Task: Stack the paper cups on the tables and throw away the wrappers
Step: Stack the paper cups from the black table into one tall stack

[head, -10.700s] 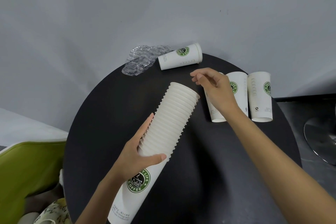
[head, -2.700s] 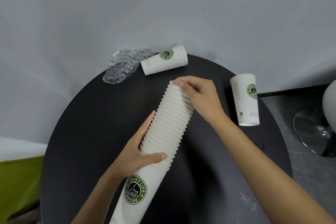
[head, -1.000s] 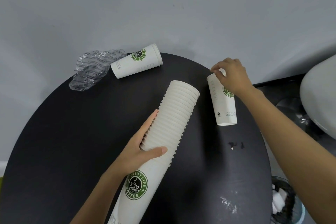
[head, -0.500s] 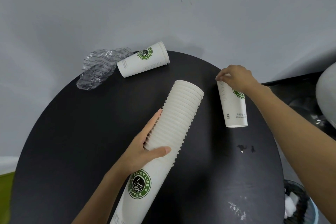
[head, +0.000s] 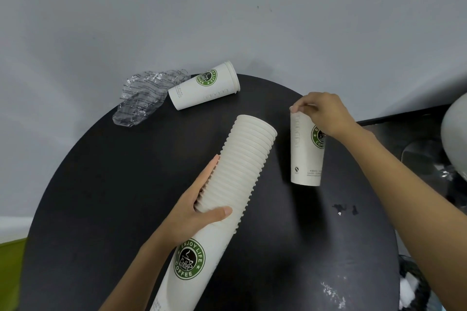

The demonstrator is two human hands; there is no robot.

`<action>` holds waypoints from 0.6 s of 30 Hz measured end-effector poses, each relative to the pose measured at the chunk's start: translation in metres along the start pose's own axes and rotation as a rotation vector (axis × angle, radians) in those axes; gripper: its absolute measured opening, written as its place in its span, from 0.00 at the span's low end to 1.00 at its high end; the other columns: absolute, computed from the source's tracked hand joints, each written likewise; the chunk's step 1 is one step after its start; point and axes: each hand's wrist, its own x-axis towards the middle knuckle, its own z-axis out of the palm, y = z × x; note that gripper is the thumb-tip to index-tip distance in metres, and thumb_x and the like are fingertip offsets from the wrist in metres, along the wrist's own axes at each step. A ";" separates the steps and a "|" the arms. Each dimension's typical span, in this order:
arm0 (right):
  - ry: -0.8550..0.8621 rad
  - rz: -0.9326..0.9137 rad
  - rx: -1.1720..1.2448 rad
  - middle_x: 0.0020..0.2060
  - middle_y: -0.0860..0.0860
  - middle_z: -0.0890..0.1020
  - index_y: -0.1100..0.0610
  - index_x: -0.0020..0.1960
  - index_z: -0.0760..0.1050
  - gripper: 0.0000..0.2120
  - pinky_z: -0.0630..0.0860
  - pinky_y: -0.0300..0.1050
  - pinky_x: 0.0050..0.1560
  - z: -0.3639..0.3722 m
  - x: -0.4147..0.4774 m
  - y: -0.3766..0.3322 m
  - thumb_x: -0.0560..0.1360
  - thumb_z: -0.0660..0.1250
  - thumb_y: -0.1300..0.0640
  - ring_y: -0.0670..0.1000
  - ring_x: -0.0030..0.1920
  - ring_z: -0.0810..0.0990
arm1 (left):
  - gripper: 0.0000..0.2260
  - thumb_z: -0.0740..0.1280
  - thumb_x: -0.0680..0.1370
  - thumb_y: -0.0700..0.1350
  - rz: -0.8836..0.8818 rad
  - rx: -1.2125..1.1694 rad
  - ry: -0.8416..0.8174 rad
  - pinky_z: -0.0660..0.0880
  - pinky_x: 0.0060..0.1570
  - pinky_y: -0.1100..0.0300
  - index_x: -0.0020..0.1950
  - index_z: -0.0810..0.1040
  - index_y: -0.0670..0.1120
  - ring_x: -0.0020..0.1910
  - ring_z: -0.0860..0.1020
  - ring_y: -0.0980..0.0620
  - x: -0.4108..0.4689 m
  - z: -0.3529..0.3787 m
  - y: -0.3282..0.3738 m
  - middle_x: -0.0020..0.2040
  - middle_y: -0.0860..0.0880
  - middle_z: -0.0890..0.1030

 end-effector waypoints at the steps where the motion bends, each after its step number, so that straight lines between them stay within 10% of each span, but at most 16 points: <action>1: 0.037 -0.011 0.035 0.48 0.47 0.83 0.45 0.39 0.78 0.13 0.72 0.54 0.60 0.001 -0.003 -0.001 0.78 0.63 0.60 0.51 0.53 0.79 | 0.40 0.75 0.72 0.40 -0.002 0.002 0.007 0.71 0.59 0.72 0.76 0.57 0.62 0.69 0.69 0.66 -0.002 -0.001 0.000 0.70 0.69 0.68; 9: 0.423 -0.108 0.241 0.42 0.47 0.78 0.56 0.47 0.82 0.10 0.68 0.28 0.44 -0.011 -0.009 -0.037 0.78 0.62 0.64 0.44 0.44 0.75 | 0.40 0.75 0.73 0.39 -0.004 0.018 0.042 0.70 0.59 0.73 0.76 0.57 0.62 0.69 0.69 0.67 -0.020 -0.014 -0.002 0.70 0.70 0.69; 18: 0.576 -0.130 0.561 0.45 0.47 0.81 0.58 0.48 0.81 0.10 0.70 0.30 0.50 -0.016 -0.014 -0.098 0.77 0.61 0.66 0.39 0.47 0.78 | 0.41 0.75 0.72 0.38 0.009 0.029 0.042 0.70 0.60 0.73 0.76 0.57 0.61 0.69 0.68 0.67 -0.038 -0.024 0.002 0.69 0.71 0.68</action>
